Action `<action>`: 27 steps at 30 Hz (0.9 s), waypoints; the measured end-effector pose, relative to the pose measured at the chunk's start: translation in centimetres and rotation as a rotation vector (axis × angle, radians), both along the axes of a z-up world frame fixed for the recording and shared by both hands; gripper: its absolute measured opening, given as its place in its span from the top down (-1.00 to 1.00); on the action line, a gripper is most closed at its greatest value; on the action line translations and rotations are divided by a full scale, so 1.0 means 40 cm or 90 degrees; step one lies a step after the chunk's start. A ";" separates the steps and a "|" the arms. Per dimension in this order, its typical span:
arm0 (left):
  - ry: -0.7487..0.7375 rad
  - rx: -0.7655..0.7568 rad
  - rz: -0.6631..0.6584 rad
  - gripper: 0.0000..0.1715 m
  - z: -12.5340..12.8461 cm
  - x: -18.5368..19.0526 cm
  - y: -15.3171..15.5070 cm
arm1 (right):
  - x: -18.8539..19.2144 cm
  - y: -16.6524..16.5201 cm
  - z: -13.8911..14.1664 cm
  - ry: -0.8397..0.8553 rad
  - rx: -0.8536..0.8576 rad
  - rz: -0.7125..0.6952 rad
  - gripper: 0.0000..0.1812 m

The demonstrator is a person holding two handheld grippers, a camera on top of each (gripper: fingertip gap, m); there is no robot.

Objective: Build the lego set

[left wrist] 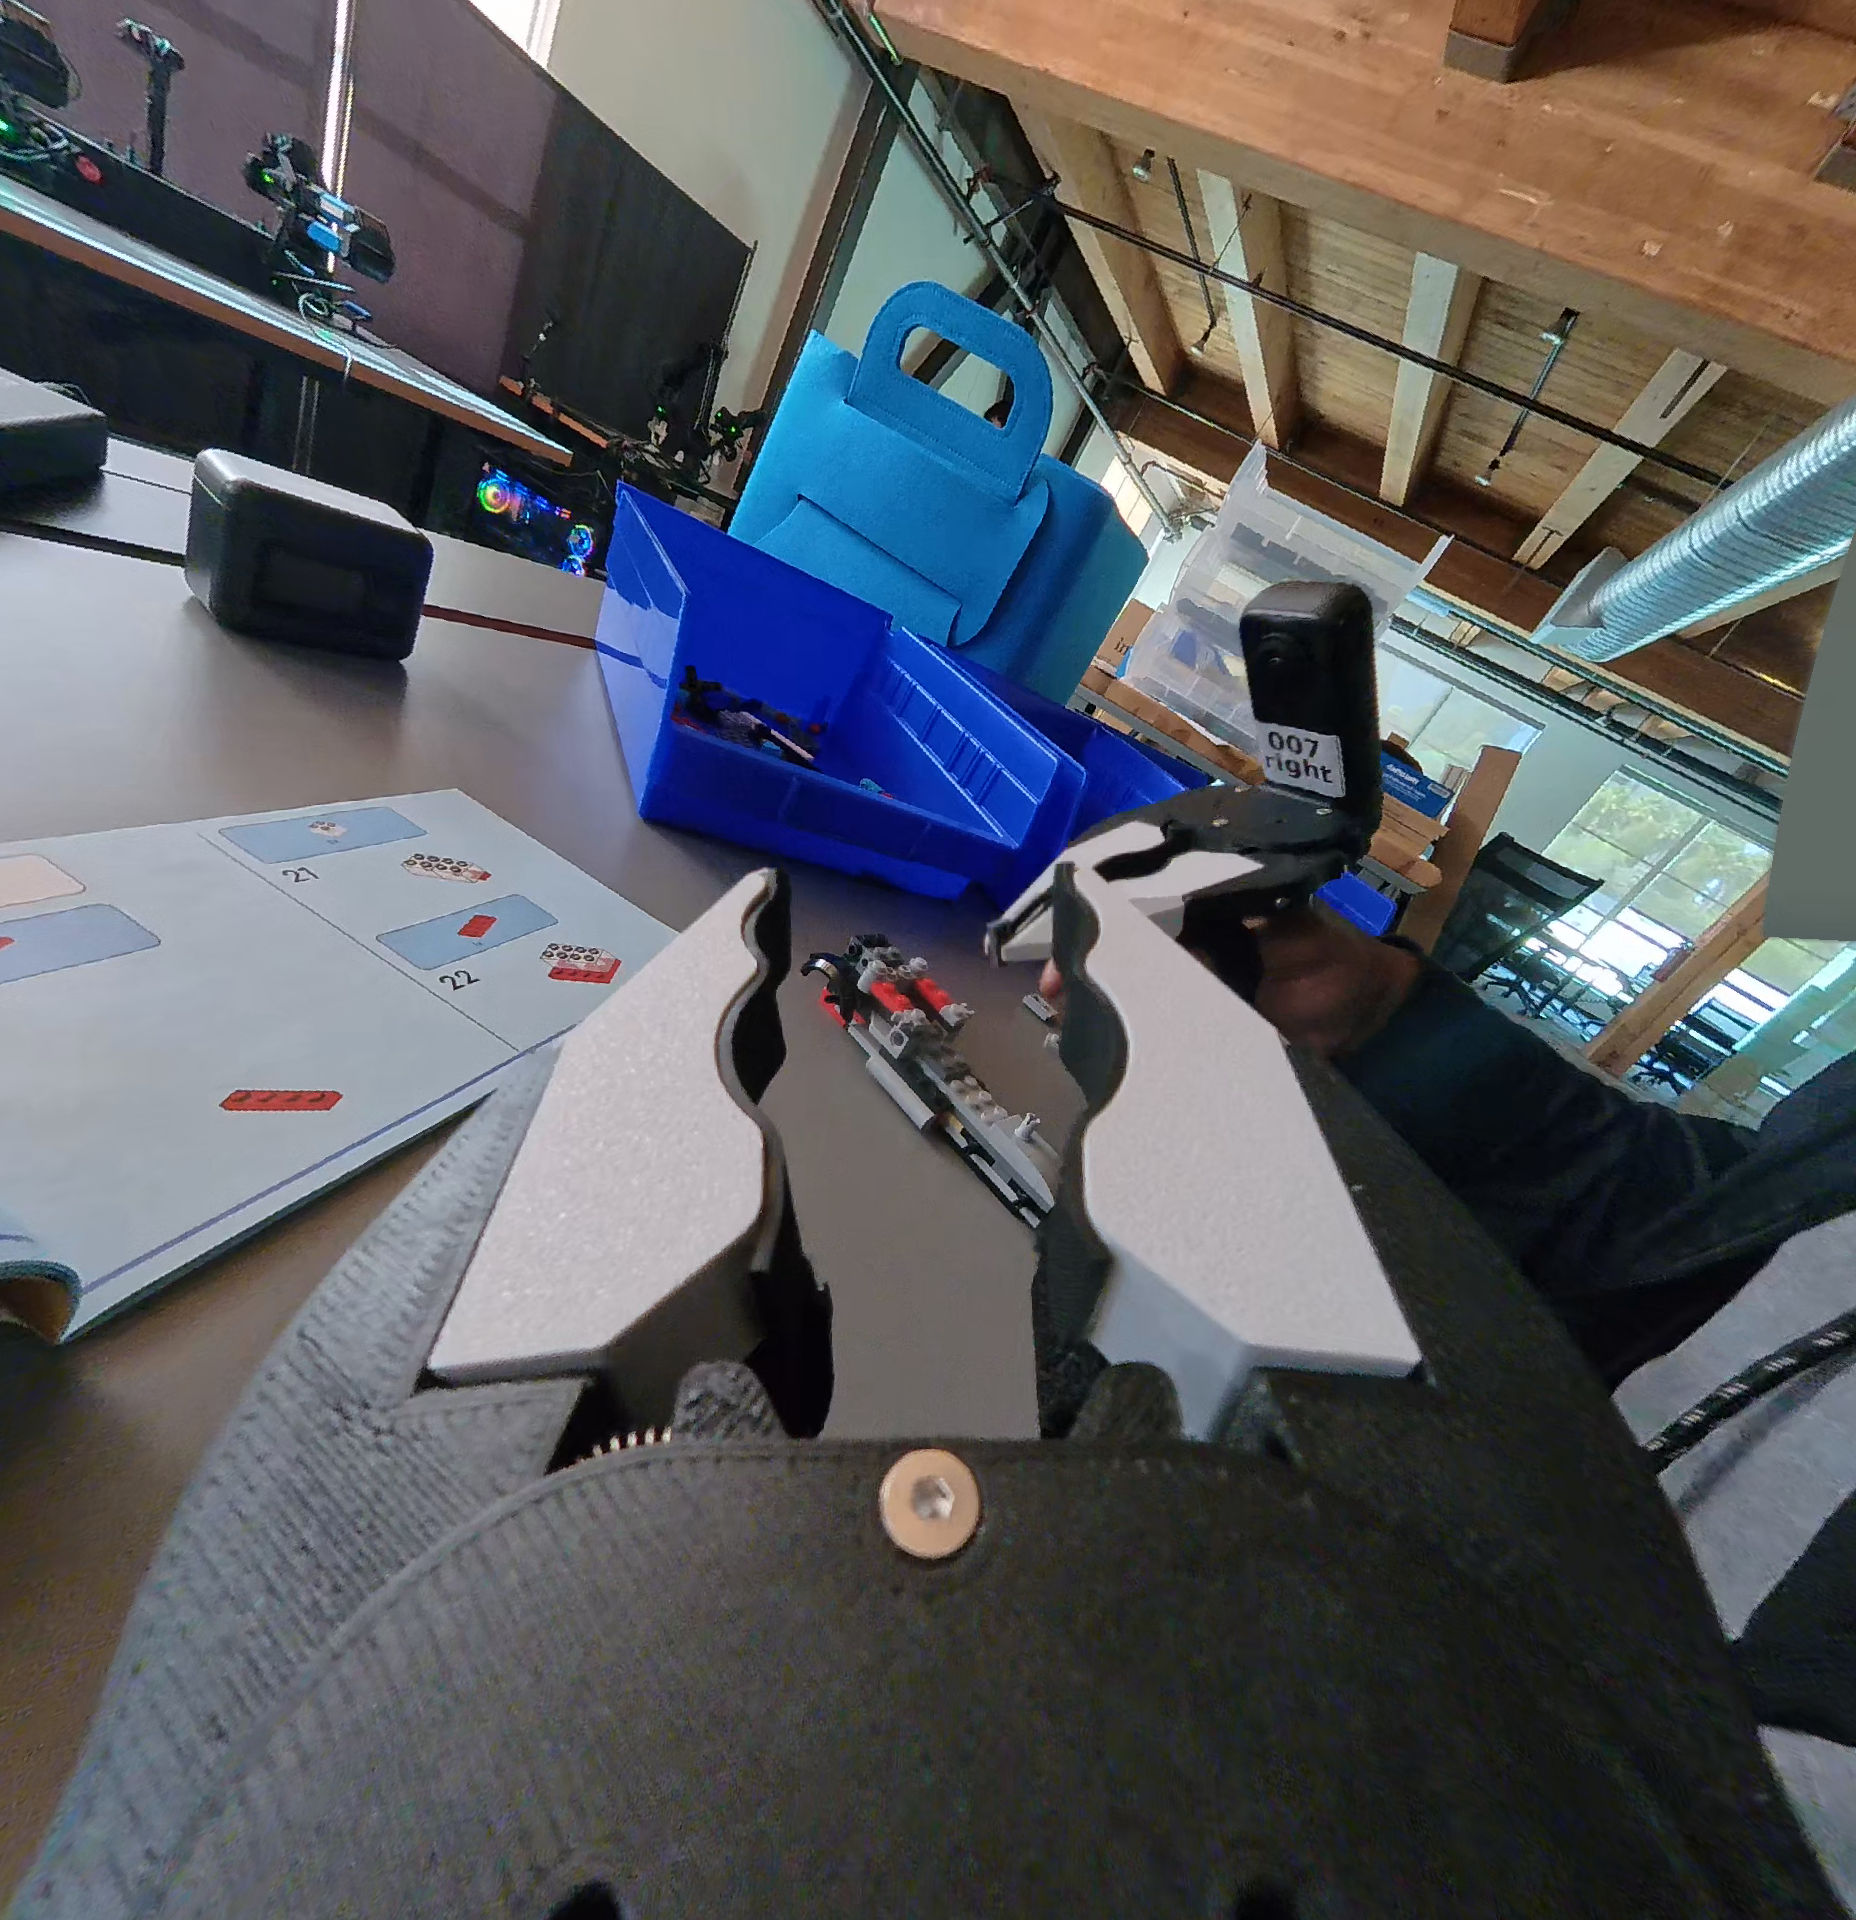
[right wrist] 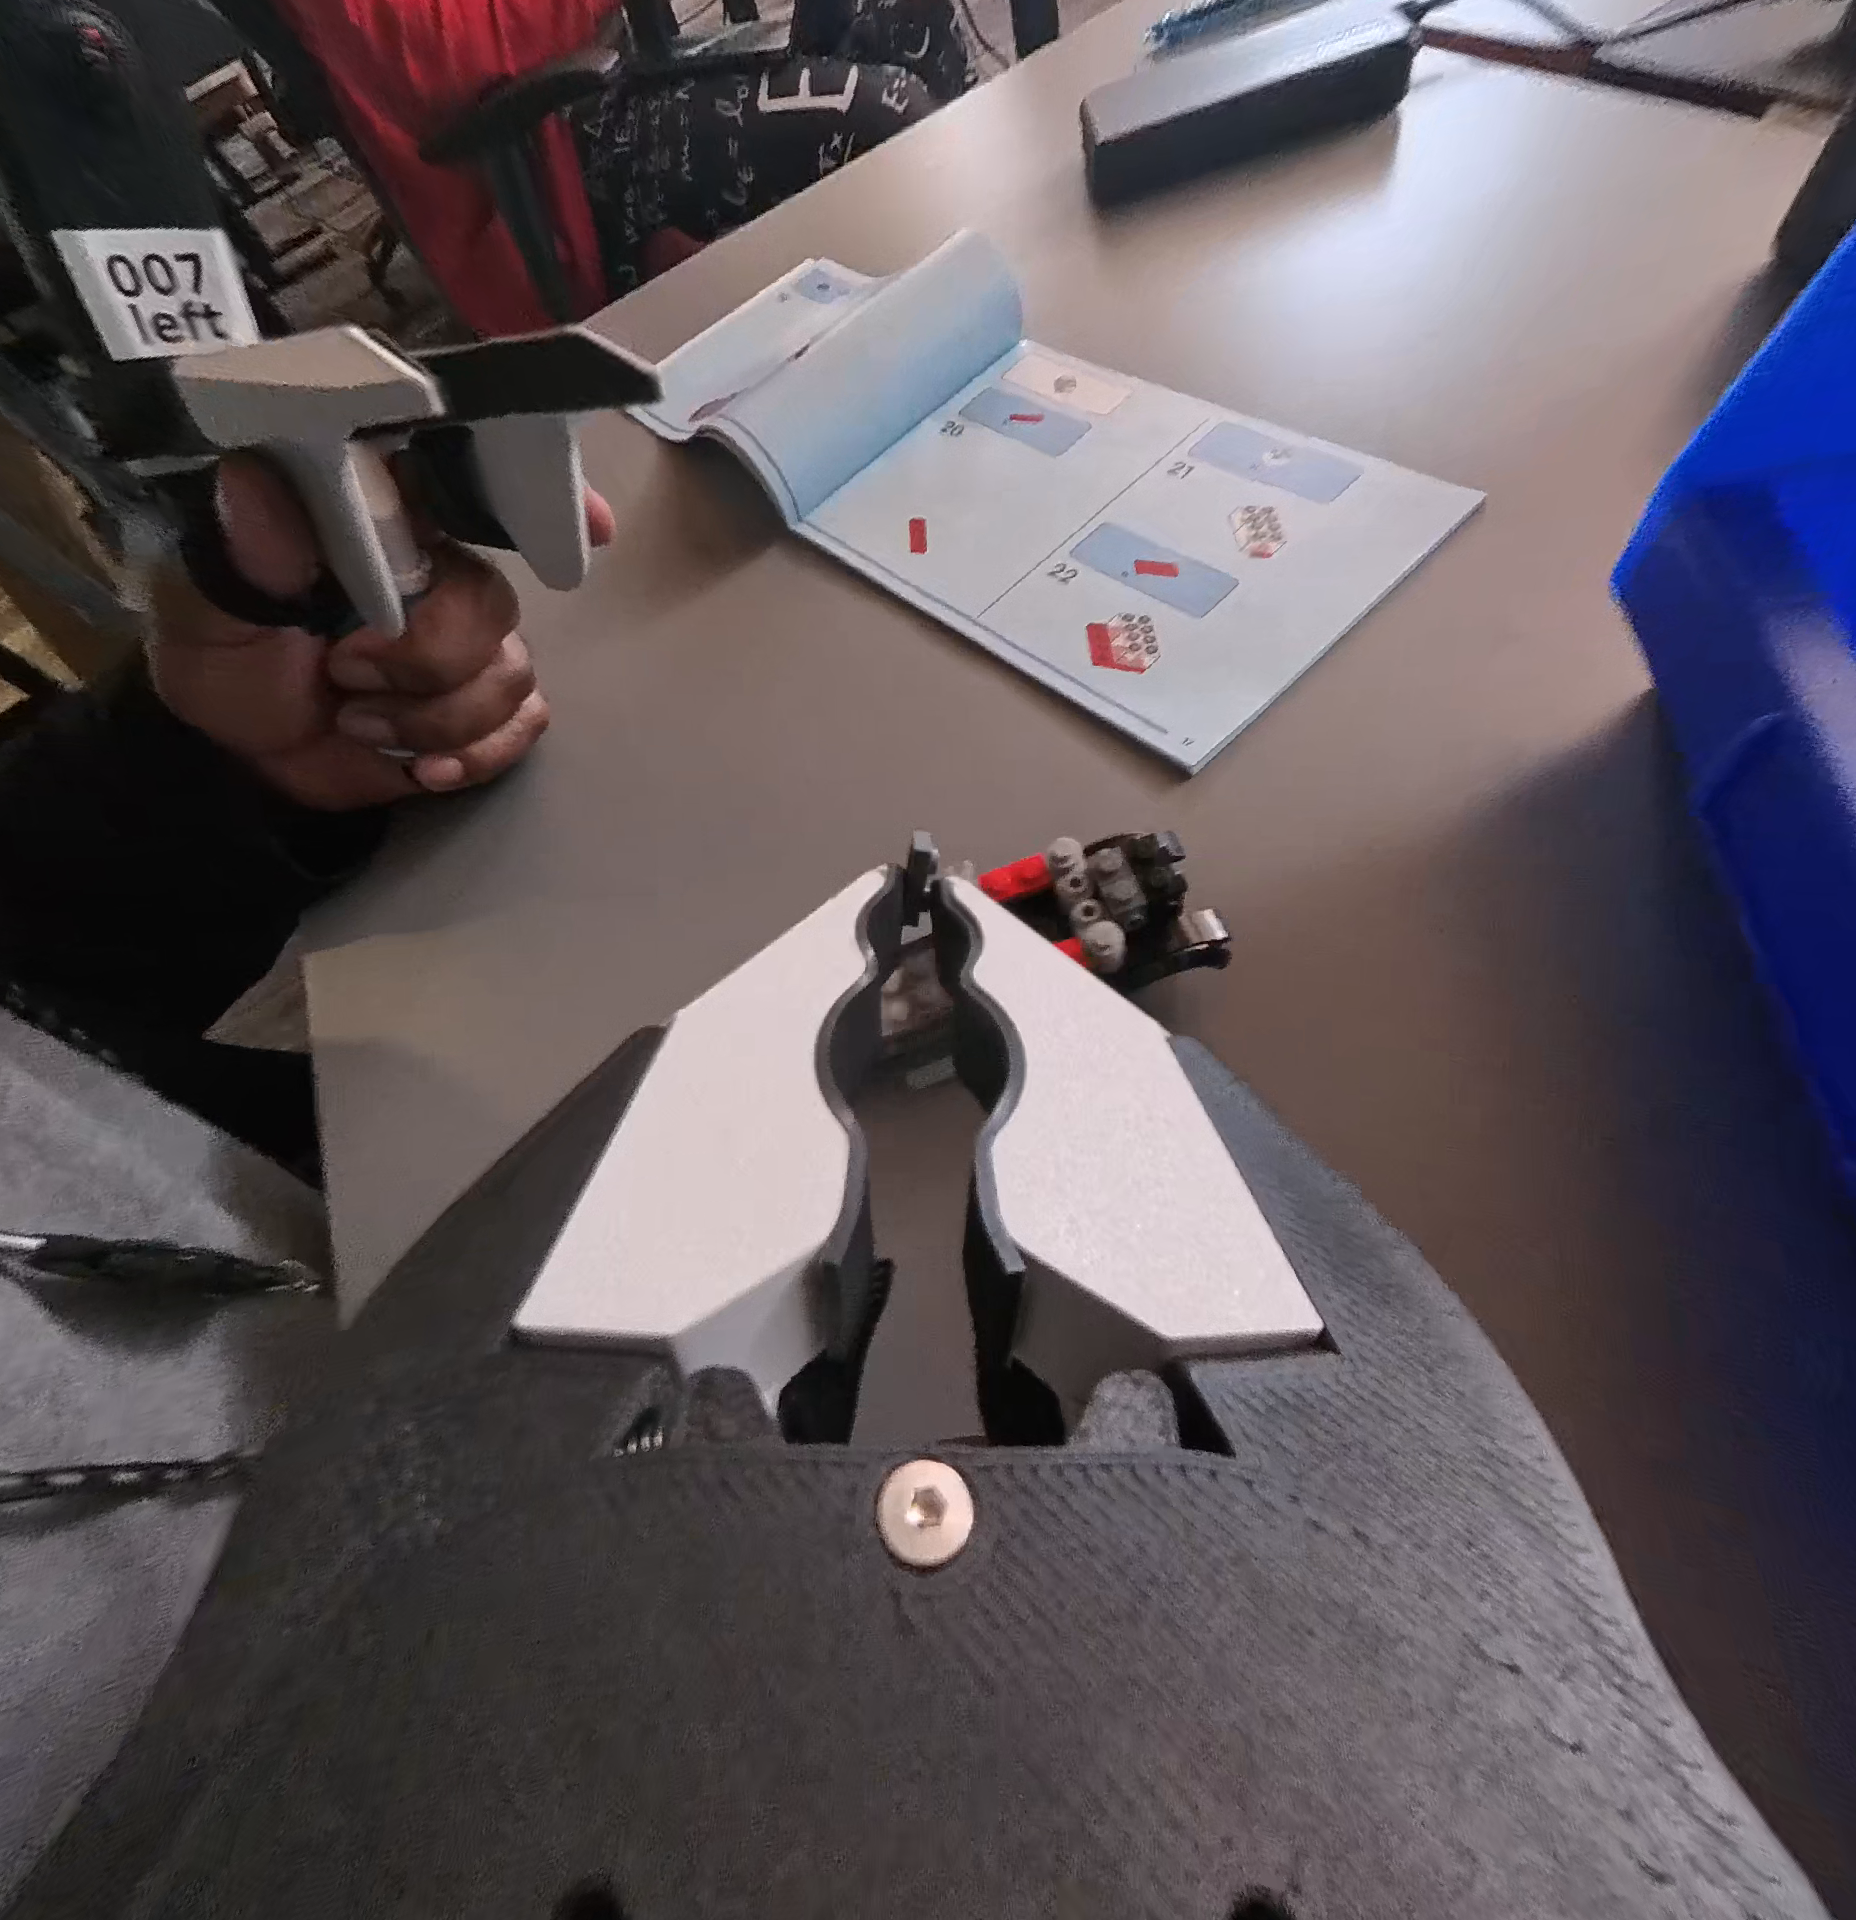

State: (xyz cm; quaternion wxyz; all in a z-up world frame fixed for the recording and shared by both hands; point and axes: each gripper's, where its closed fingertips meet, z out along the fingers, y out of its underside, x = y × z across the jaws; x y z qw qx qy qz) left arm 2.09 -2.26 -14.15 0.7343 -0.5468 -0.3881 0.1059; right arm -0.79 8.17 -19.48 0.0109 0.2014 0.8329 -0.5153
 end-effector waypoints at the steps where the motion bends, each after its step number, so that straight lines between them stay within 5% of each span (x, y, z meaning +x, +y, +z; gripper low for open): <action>1: -0.002 -0.001 0.000 0.41 -0.001 -0.001 0.000 | -0.012 0.003 0.004 0.019 0.000 -0.009 0.93; 8: -0.010 -0.013 0.005 0.41 -0.008 -0.006 0.004 | -0.031 0.002 0.005 0.099 0.021 -0.018 0.93; 27: -0.069 -0.059 -0.018 0.40 -0.048 -0.019 0.032 | -0.048 0.019 -0.003 0.111 0.015 -0.033 0.92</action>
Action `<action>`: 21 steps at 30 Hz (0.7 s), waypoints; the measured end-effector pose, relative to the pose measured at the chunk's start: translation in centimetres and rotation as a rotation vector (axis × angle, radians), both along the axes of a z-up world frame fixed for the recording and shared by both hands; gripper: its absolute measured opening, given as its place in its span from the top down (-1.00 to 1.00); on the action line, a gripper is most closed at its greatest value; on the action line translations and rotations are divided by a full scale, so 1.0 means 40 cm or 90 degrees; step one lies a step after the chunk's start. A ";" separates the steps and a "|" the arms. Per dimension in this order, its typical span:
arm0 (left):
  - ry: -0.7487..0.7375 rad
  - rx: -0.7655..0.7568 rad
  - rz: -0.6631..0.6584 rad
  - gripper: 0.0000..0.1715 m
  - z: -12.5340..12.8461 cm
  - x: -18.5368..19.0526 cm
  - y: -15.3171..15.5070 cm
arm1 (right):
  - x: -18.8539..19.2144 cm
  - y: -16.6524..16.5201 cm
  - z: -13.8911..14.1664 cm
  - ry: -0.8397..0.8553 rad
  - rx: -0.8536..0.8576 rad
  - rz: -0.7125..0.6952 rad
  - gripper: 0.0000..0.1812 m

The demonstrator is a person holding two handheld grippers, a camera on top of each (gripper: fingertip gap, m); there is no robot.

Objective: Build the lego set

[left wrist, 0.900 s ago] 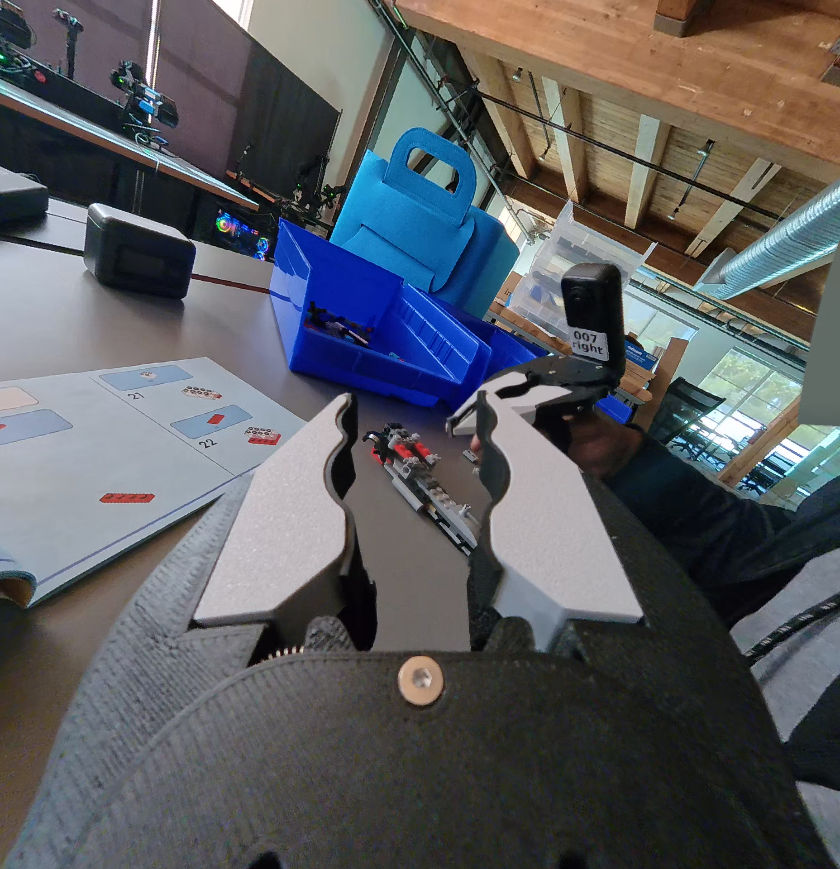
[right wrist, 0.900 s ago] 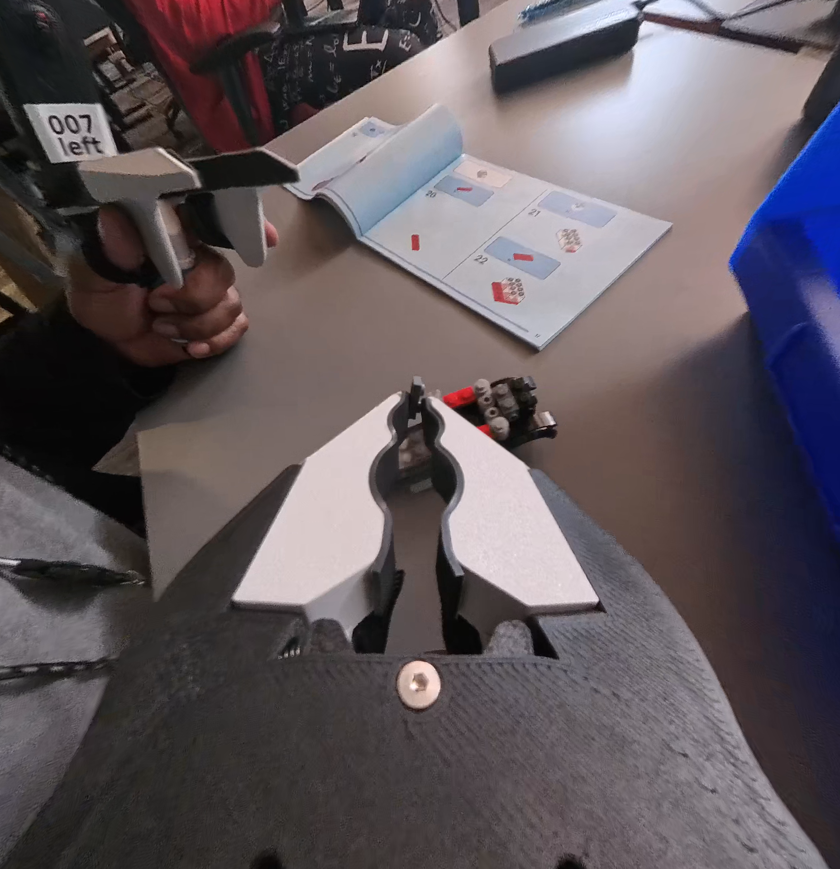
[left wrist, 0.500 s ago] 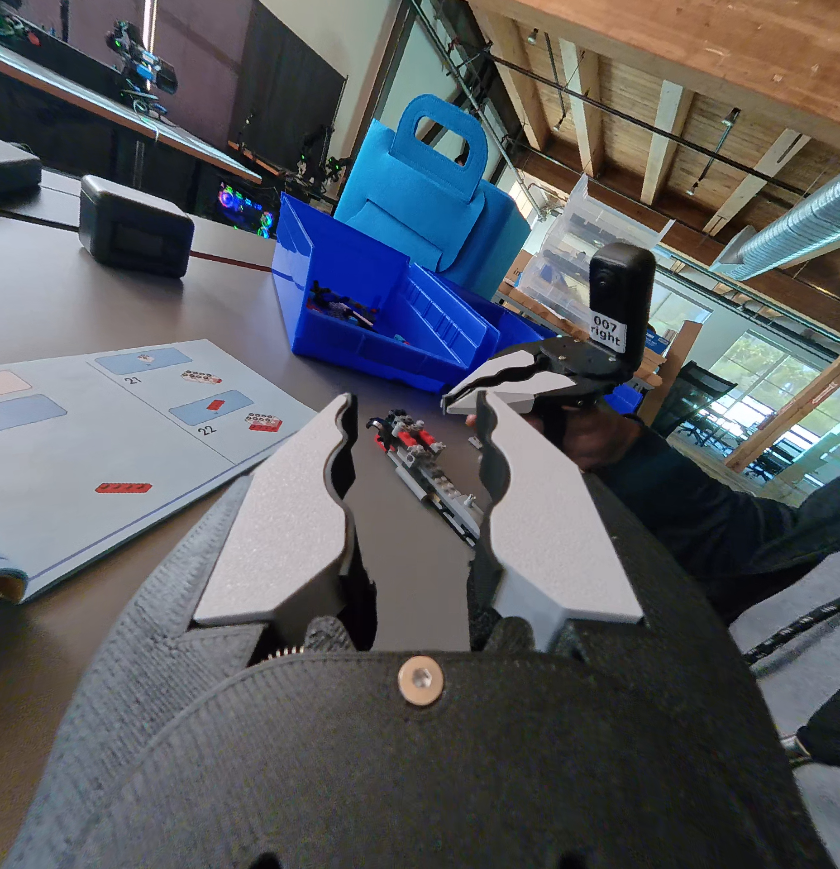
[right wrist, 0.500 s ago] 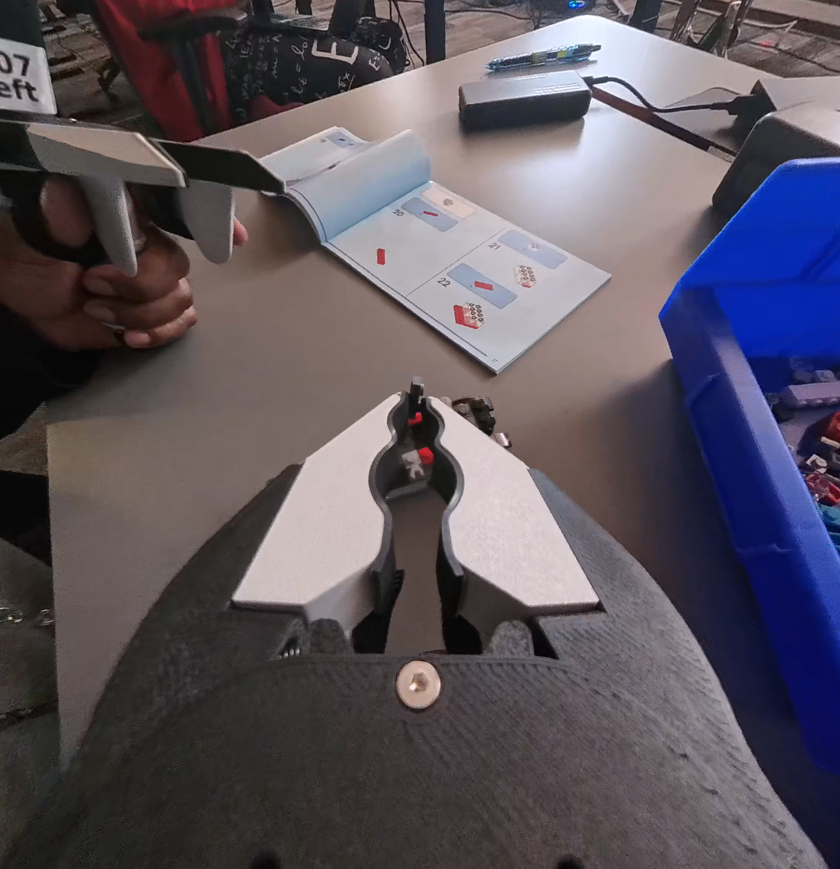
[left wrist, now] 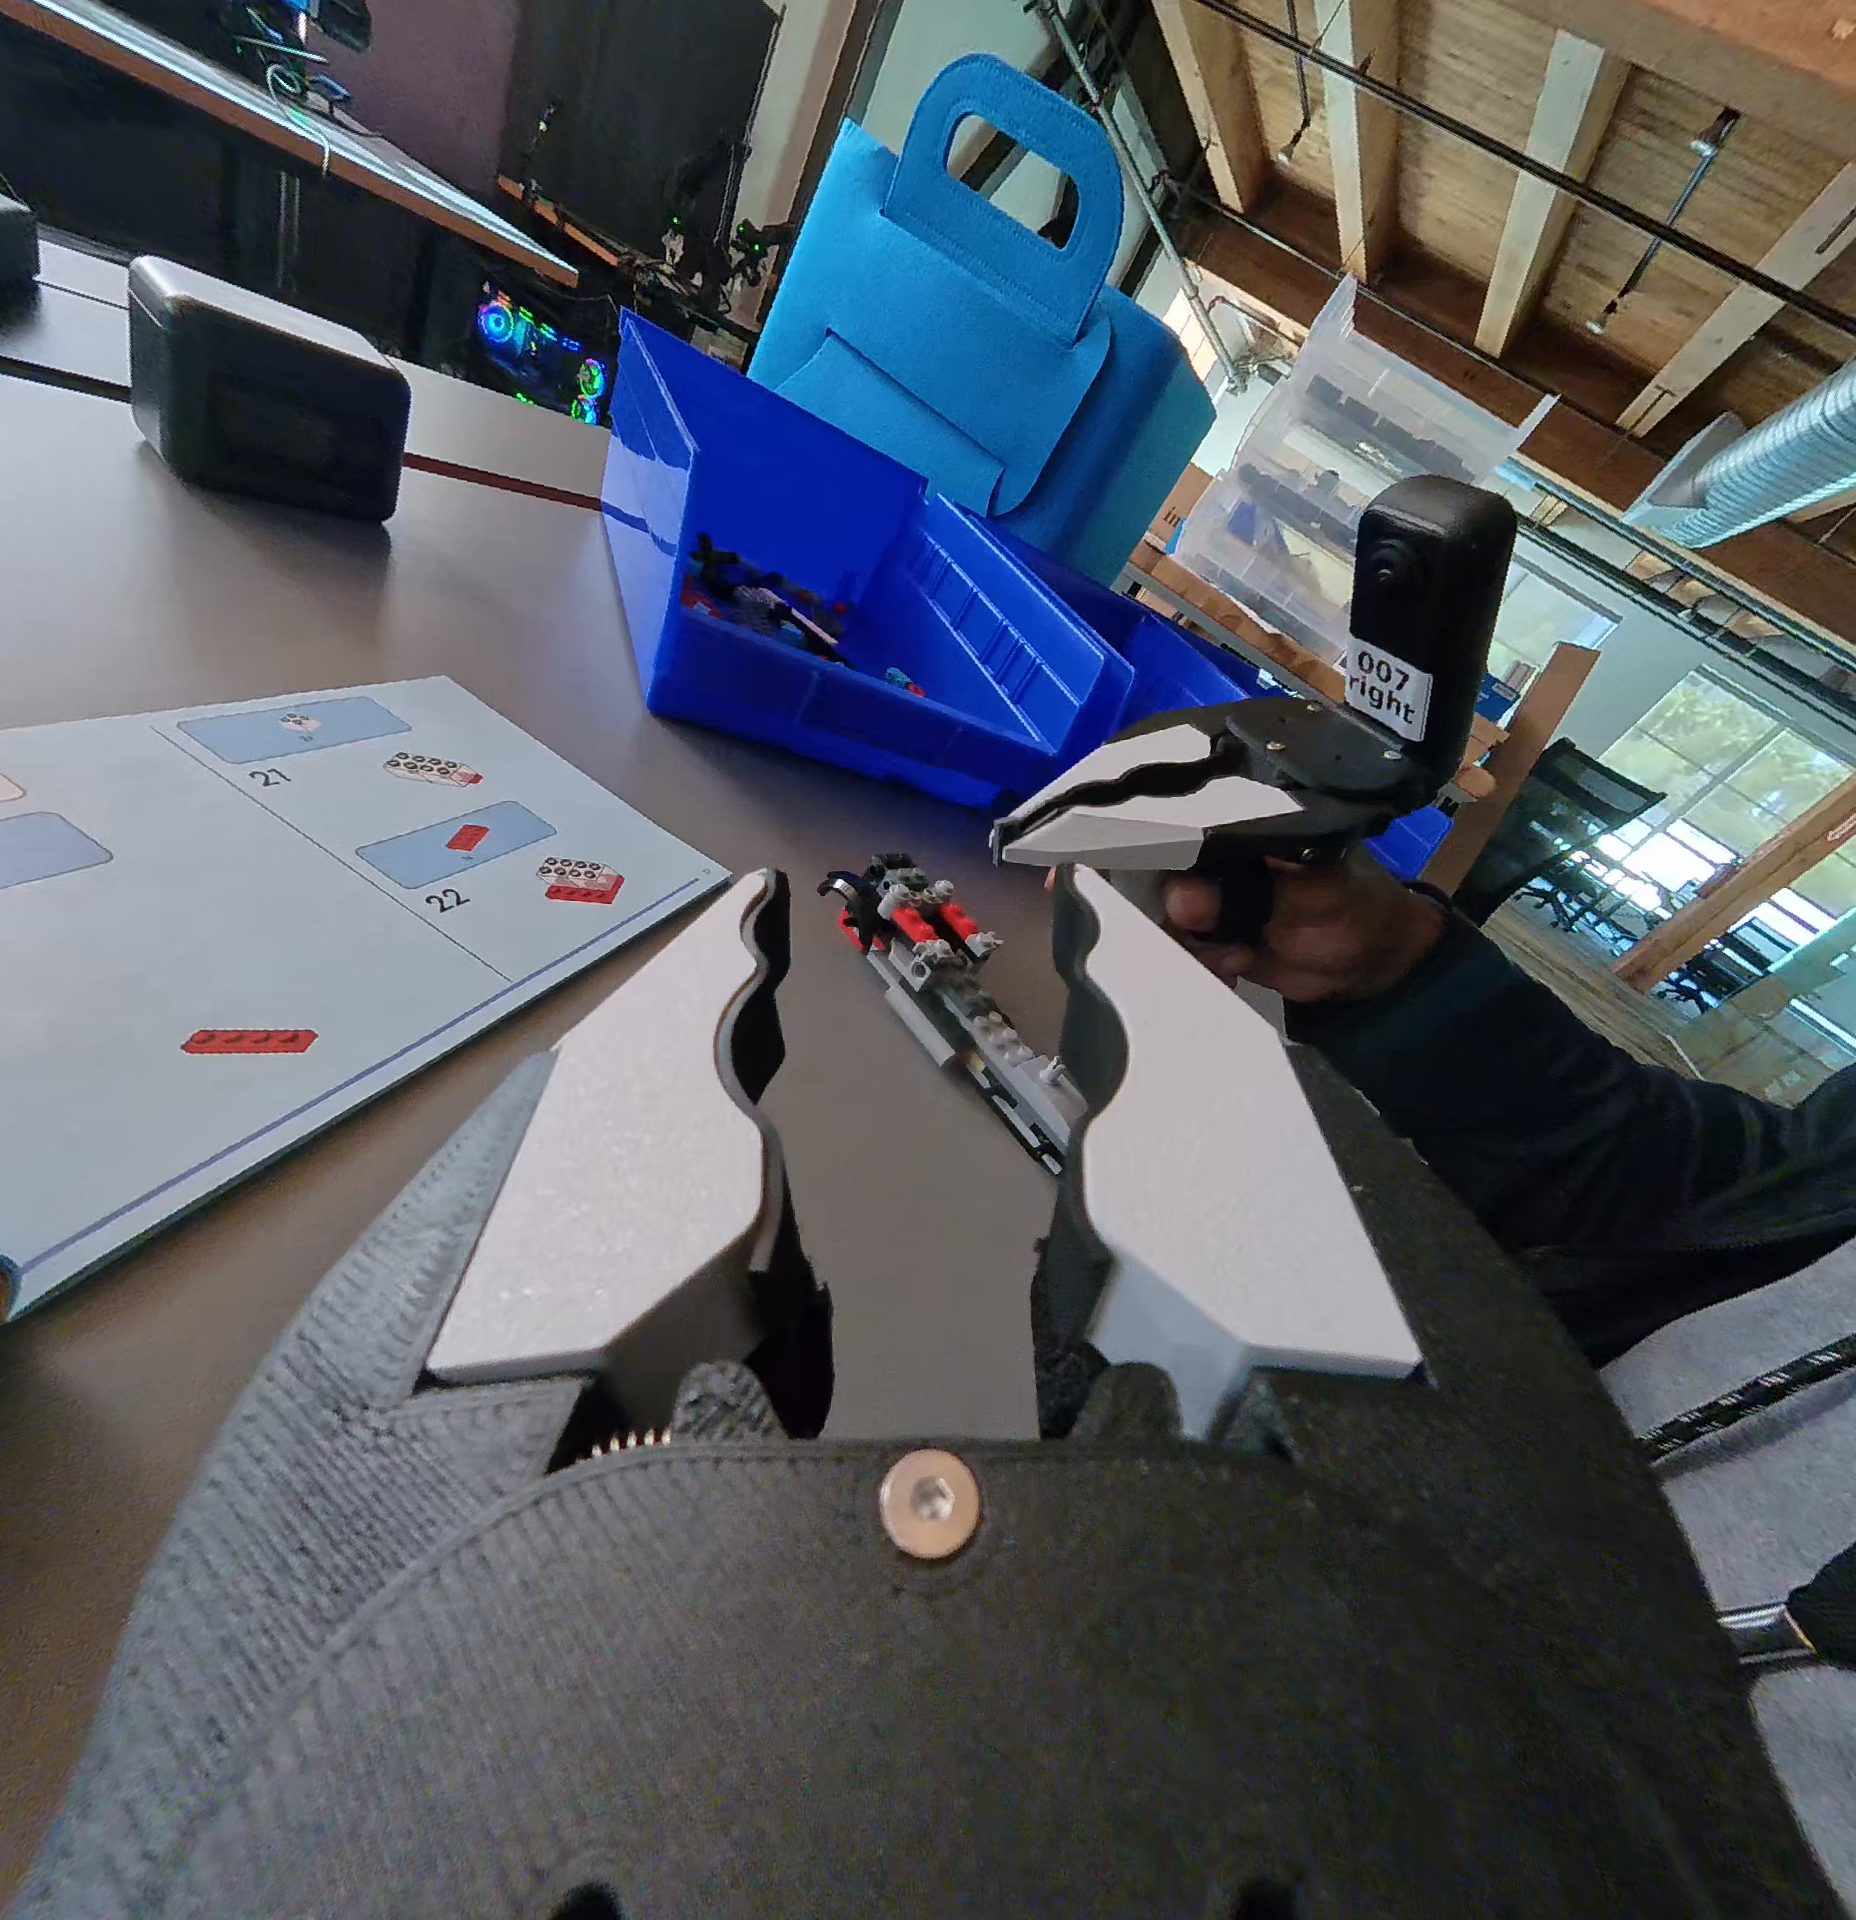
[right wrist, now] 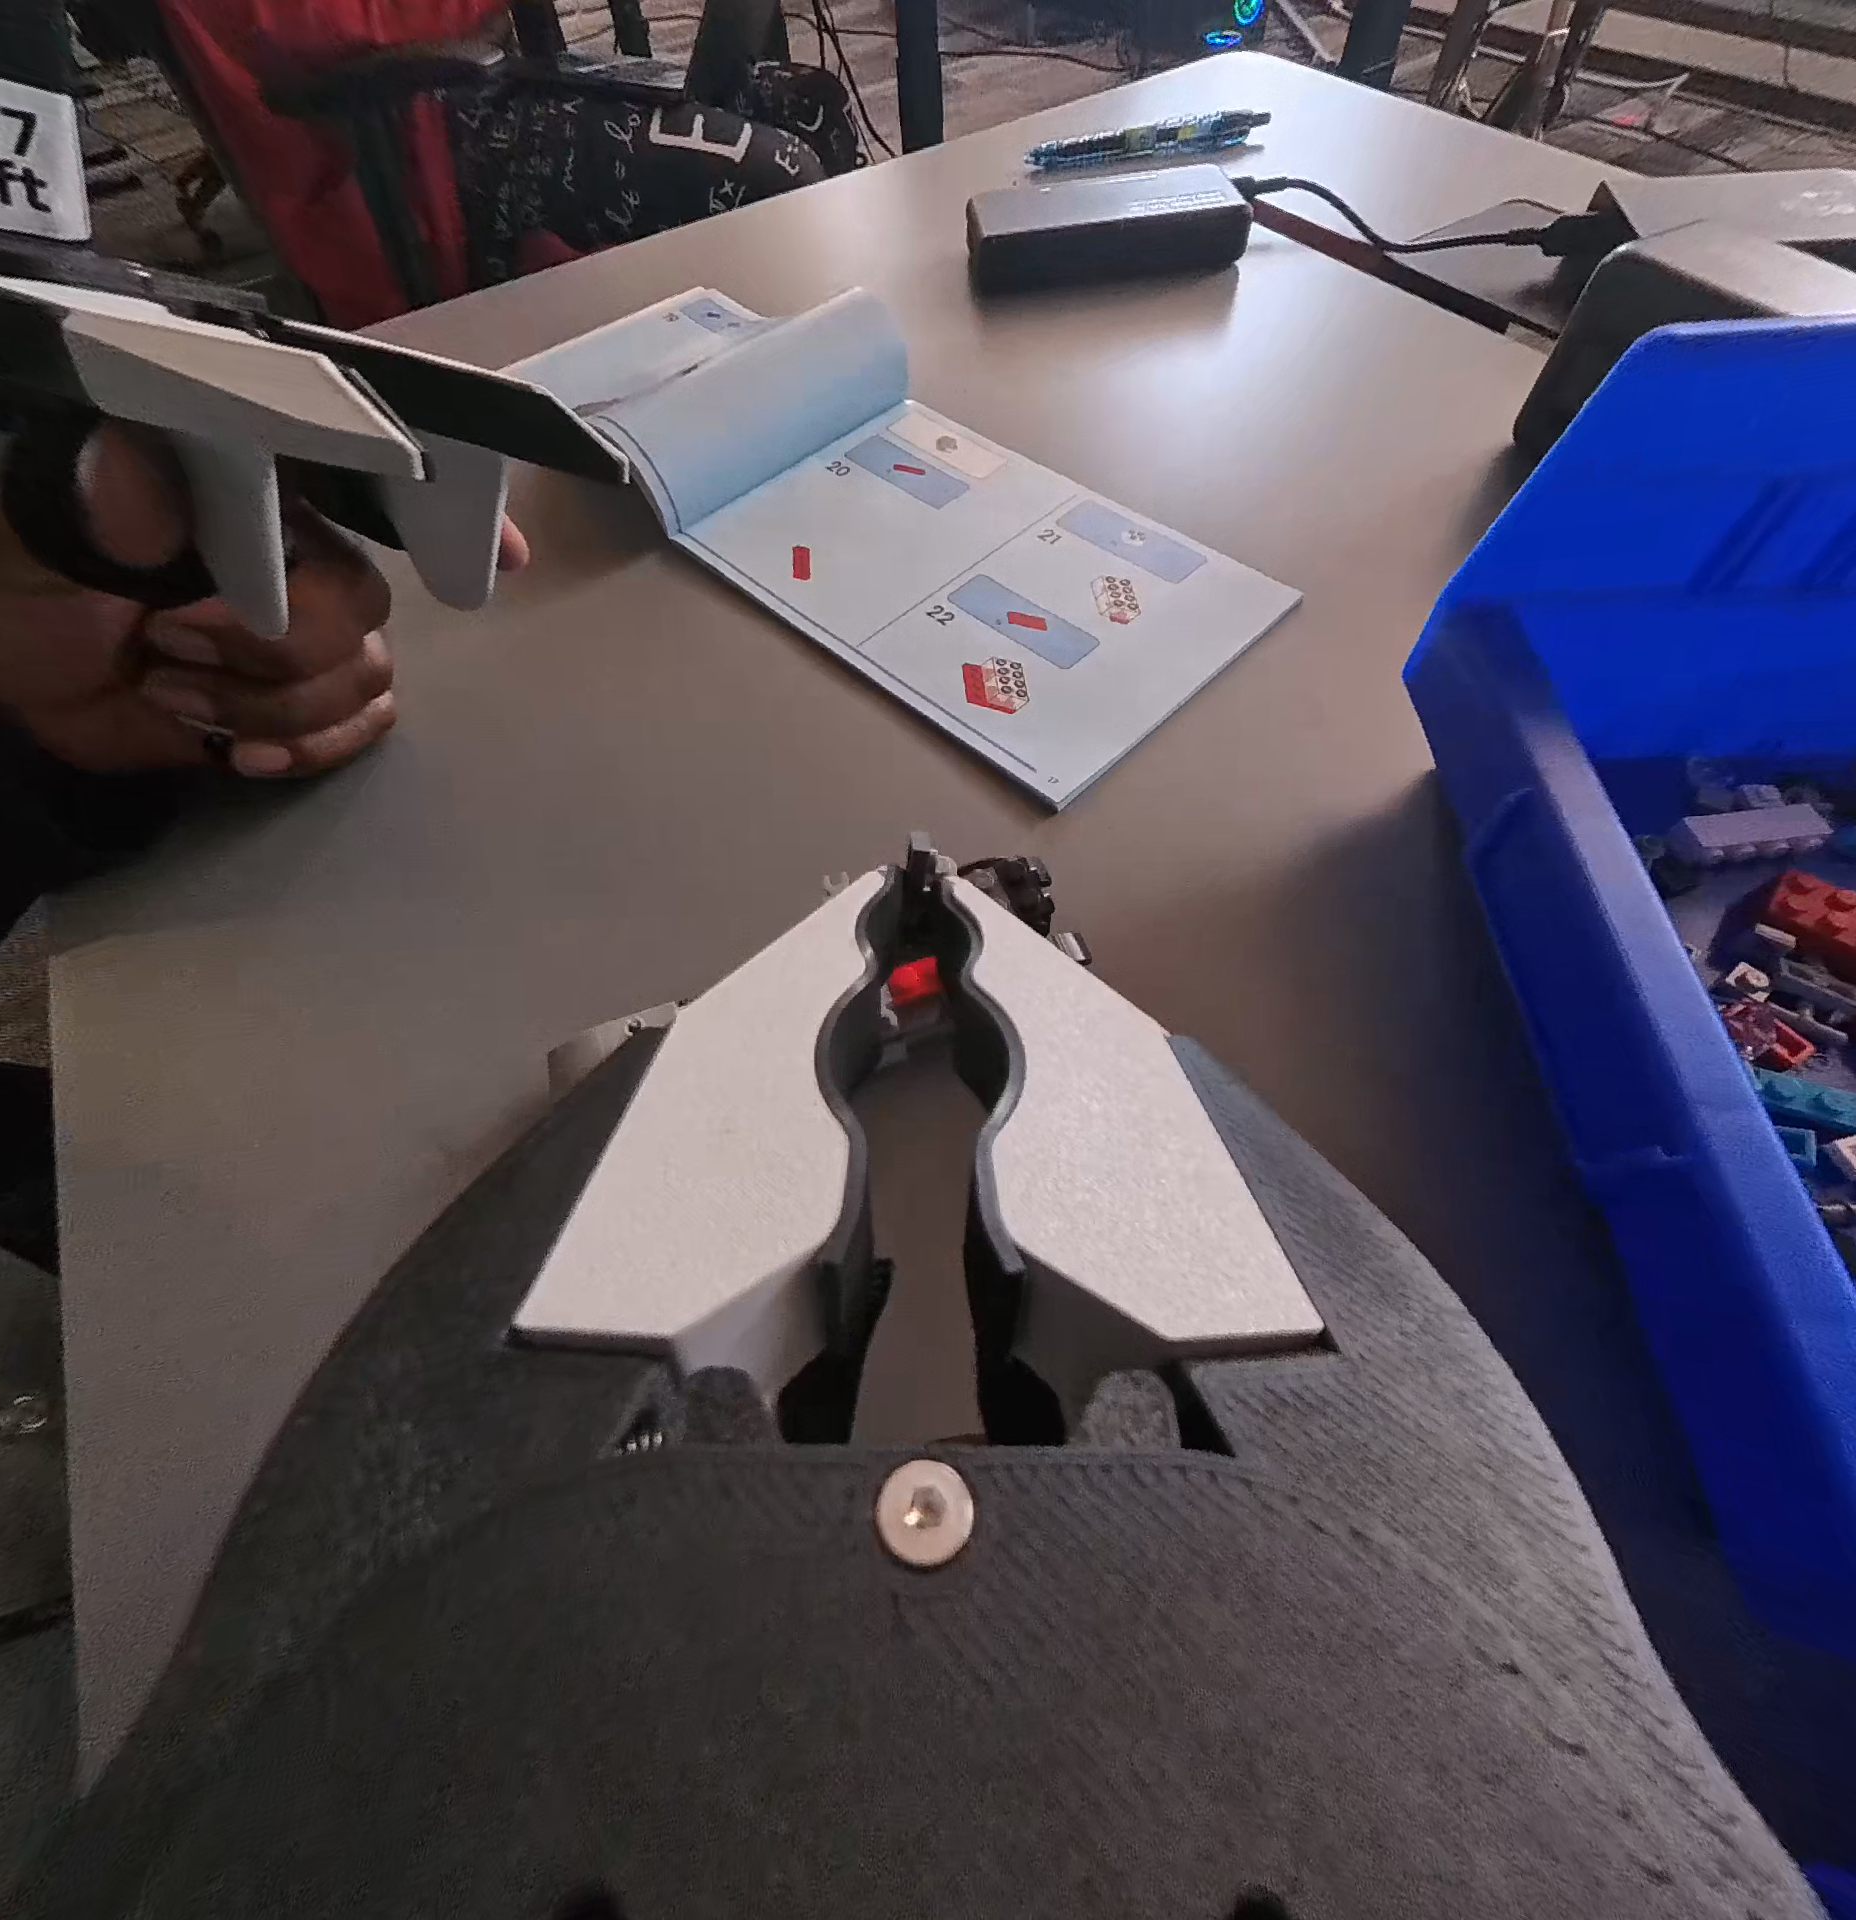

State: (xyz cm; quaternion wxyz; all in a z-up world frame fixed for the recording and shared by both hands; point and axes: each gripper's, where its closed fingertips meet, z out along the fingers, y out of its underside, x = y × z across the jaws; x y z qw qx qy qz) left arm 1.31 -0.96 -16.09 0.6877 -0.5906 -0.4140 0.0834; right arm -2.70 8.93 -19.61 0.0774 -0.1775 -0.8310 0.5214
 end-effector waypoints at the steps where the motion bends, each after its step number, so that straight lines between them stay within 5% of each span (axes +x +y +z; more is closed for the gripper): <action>1: 0.000 0.000 0.000 0.40 0.000 0.000 0.000 | 0.000 -0.001 0.001 0.000 -0.001 -0.001 0.93; 21: -0.021 0.022 -0.011 0.41 -0.003 0.007 -0.001 | -0.014 -0.036 0.008 -0.006 -0.020 -0.006 0.93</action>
